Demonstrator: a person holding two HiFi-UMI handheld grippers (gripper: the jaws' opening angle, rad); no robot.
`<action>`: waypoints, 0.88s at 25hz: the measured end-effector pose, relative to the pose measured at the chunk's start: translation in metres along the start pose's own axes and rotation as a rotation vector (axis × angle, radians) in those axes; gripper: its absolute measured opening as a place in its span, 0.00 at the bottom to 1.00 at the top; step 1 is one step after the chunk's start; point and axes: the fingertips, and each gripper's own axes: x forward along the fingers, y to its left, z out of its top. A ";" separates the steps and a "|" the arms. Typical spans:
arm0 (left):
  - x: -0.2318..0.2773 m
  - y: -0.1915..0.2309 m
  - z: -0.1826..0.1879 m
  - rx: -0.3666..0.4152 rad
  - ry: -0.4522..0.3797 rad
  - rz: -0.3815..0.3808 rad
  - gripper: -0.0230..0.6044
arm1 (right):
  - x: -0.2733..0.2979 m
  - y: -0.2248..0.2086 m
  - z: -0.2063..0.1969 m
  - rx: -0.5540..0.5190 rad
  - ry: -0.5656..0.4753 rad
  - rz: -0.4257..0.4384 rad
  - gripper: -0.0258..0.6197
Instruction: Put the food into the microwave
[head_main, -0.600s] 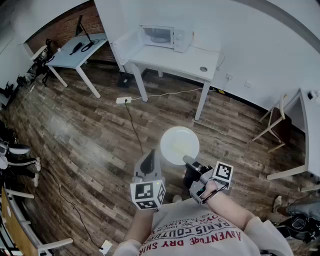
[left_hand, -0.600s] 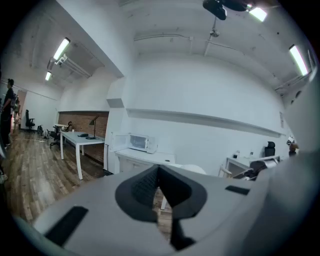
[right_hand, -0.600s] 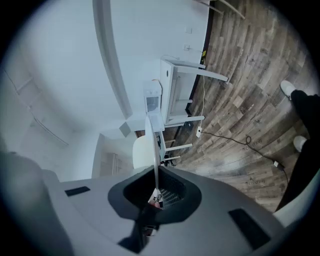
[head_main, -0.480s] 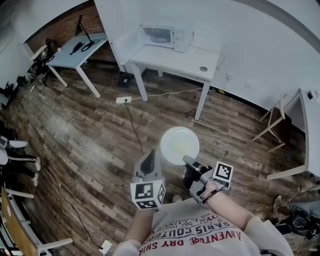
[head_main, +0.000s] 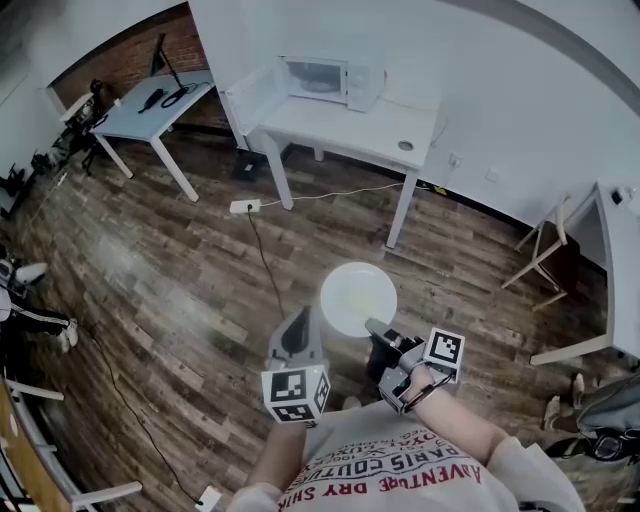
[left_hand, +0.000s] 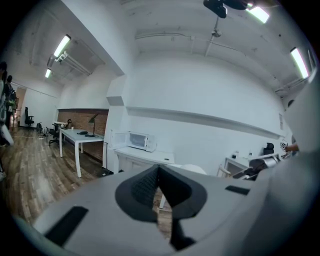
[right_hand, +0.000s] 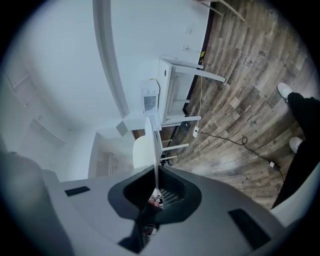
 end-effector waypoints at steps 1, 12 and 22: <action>0.000 0.001 0.000 0.000 0.000 -0.001 0.05 | 0.000 -0.001 0.000 0.002 -0.002 -0.002 0.07; -0.002 0.034 -0.005 0.014 0.013 0.024 0.05 | 0.024 -0.002 -0.012 0.008 0.013 -0.023 0.07; 0.034 0.078 -0.004 -0.039 0.030 0.105 0.05 | 0.083 0.013 0.009 0.019 0.102 -0.038 0.07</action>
